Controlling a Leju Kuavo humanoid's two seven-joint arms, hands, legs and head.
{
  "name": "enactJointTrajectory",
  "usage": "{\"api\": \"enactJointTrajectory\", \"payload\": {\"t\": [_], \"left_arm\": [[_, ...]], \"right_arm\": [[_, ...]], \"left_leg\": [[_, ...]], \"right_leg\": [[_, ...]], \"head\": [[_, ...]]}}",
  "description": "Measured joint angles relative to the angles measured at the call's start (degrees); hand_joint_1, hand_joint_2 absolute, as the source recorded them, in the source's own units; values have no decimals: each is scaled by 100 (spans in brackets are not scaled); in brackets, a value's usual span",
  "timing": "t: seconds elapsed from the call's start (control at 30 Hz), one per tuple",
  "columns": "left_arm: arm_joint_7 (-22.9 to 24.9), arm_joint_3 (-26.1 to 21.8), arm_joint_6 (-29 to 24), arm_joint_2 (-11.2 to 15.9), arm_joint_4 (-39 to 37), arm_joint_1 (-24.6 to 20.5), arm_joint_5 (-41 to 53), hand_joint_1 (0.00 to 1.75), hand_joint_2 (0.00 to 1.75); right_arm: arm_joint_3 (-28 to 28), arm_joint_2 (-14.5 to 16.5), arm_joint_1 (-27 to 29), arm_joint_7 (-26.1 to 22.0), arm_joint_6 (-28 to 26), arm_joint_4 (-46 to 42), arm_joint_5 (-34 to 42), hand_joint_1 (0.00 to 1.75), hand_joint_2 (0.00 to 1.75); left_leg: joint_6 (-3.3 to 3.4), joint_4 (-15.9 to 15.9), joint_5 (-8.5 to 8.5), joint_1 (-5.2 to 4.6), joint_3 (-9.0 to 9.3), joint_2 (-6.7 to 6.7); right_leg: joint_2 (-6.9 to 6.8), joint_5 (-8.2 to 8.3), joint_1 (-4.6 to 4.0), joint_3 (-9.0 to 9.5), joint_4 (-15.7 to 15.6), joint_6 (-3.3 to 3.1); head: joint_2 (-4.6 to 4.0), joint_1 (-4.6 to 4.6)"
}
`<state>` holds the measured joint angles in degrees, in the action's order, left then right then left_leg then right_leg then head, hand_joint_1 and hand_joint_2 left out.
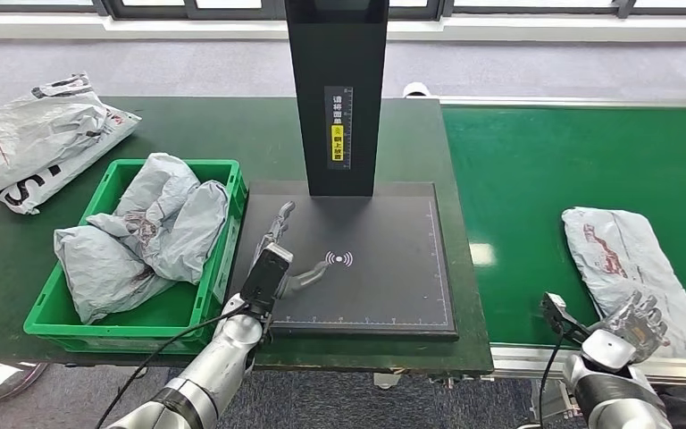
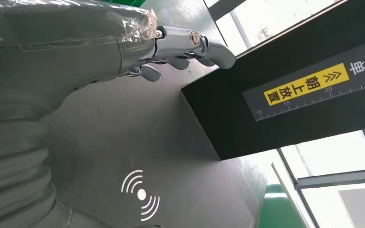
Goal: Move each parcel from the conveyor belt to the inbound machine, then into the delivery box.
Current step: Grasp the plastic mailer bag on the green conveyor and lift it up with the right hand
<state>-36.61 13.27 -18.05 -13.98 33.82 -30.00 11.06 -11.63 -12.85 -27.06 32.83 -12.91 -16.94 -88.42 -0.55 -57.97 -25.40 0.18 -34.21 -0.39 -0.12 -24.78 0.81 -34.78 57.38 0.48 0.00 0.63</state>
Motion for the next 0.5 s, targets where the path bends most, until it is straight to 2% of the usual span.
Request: {"api": "enactJointTrajectory", "payload": {"t": [0.13, 0.5], "left_arm": [[0, -42, 0, 7, 2, 0, -2, 0, 175], [2, -100, 9, 35, 34, 4, -60, 0, 175]], "right_arm": [[-2, 1, -2, -1, -1, 1, -12, 175, 175], [-11, 2, 5, -160, -261, 26, -38, 175, 175]], "left_leg": [[7, 0, -1, 0, 4, -2], [11, 0, 0, -4, 1, -1]], "right_leg": [[-3, -1, 1, 8, -4, 2], [-2, 2, 5, 2, -3, 5]], "head": [[0, 0], [0, 0]]}}
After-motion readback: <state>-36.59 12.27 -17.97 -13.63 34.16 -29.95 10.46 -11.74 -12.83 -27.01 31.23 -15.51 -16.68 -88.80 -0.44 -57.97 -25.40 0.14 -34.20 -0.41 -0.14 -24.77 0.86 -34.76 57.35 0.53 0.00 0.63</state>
